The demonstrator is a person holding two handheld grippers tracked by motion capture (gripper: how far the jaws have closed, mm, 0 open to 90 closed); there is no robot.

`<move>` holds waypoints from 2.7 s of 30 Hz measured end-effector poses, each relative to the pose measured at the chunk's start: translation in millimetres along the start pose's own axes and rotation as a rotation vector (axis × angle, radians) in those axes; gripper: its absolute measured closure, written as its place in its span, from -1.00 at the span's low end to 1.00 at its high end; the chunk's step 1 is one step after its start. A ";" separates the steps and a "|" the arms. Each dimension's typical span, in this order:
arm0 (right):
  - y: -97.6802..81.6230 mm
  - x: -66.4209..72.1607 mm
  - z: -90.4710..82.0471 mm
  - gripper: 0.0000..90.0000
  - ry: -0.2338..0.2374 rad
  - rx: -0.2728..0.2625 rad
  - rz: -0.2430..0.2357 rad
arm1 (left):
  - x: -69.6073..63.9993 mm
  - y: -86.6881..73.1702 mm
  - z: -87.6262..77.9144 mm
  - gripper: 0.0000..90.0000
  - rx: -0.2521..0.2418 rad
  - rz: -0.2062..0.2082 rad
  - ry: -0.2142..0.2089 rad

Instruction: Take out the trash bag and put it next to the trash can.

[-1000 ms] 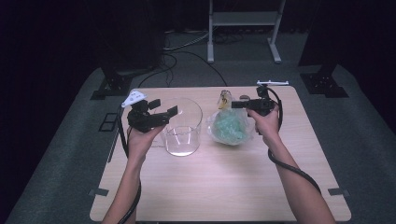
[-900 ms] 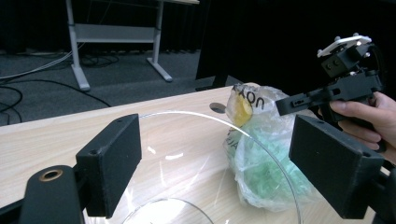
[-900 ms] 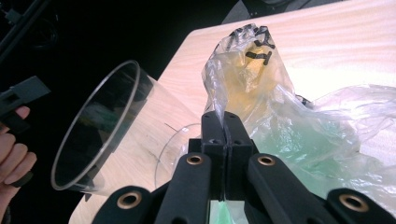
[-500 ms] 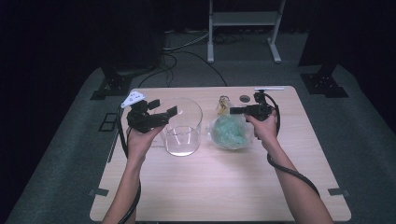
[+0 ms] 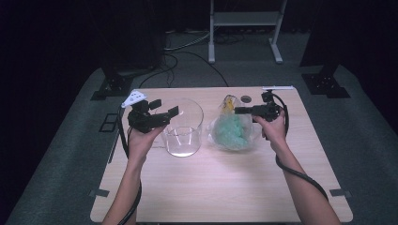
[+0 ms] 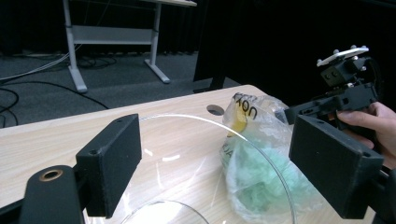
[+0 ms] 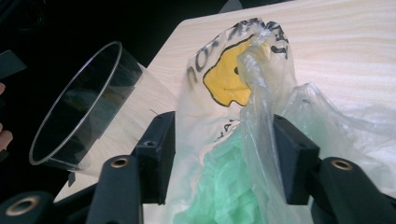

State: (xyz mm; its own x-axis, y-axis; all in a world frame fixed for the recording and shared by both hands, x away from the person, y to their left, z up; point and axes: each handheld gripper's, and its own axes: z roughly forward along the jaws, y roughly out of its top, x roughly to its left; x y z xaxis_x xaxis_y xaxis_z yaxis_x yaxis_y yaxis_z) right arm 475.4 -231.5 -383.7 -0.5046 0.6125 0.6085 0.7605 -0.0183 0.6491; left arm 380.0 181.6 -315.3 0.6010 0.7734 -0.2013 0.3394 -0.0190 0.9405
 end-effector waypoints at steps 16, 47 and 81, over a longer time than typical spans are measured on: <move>-1.8 -12.5 -33.3 -0.14 0.035 -0.052 -0.003 | -5.1 -0.2 5.5 -0.65 0.005 0.000 -0.008; -31.6 -29.4 -81.2 -0.15 0.020 -0.069 -0.025 | -7.4 -1.5 8.4 -0.65 0.012 0.003 -0.017; -83.5 -46.7 -102.8 -0.16 -0.020 -0.052 -0.016 | -10.9 -2.5 9.0 -0.65 0.019 0.011 -0.024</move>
State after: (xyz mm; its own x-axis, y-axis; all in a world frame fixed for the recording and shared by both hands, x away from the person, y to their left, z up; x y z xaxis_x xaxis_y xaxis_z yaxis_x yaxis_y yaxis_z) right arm 393.5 -339.8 -419.3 -0.5080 0.6290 0.5885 0.7295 -0.0491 0.6822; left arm 379.1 167.5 -318.0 0.6221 0.7576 -0.1975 0.3462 -0.0400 0.9373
